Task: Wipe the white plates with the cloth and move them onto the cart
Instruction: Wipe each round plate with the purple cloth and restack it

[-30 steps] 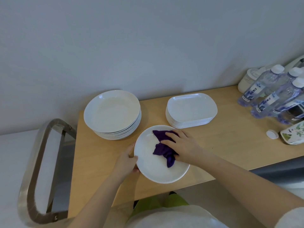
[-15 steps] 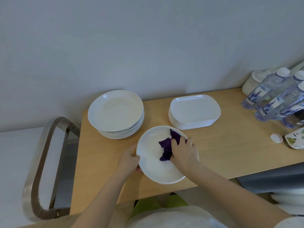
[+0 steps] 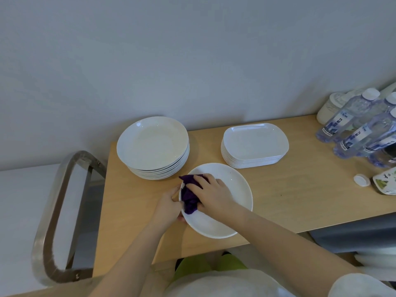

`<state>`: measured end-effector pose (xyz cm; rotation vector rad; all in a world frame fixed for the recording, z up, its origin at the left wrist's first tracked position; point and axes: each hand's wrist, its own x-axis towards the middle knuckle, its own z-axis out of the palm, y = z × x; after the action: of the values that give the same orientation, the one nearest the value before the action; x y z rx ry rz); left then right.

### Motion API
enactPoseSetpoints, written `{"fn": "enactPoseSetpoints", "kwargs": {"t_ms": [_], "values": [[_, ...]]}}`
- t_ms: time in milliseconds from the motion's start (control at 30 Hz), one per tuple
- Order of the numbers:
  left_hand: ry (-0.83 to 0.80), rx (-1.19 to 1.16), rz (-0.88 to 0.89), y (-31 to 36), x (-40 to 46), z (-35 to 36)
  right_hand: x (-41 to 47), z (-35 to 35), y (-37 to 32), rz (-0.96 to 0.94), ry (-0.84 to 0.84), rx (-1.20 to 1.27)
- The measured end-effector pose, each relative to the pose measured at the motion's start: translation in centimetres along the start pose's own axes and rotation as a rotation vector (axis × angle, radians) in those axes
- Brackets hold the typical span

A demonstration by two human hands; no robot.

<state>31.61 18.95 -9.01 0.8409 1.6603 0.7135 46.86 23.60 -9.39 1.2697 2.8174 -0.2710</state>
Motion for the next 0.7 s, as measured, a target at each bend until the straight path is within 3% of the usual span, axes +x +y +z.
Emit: {"fn": "enactPoseSetpoints", "kwargs": {"t_ms": [267, 500, 700], "values": [[-0.030, 0.031, 0.031, -0.2, -0.2, 0.0, -1.2, -2.2, 2.8, 0.413, -0.117, -0.241], [-0.019, 0.012, 0.009, -0.2, -0.2, -0.1, -2.7, -3.8, 3.4, 0.449, -0.370, -0.124], [0.018, -0.037, -0.041, 0.1, -0.3, -0.2, -4.2, -5.2, 3.5, 0.324, -0.540, -0.138]]}}
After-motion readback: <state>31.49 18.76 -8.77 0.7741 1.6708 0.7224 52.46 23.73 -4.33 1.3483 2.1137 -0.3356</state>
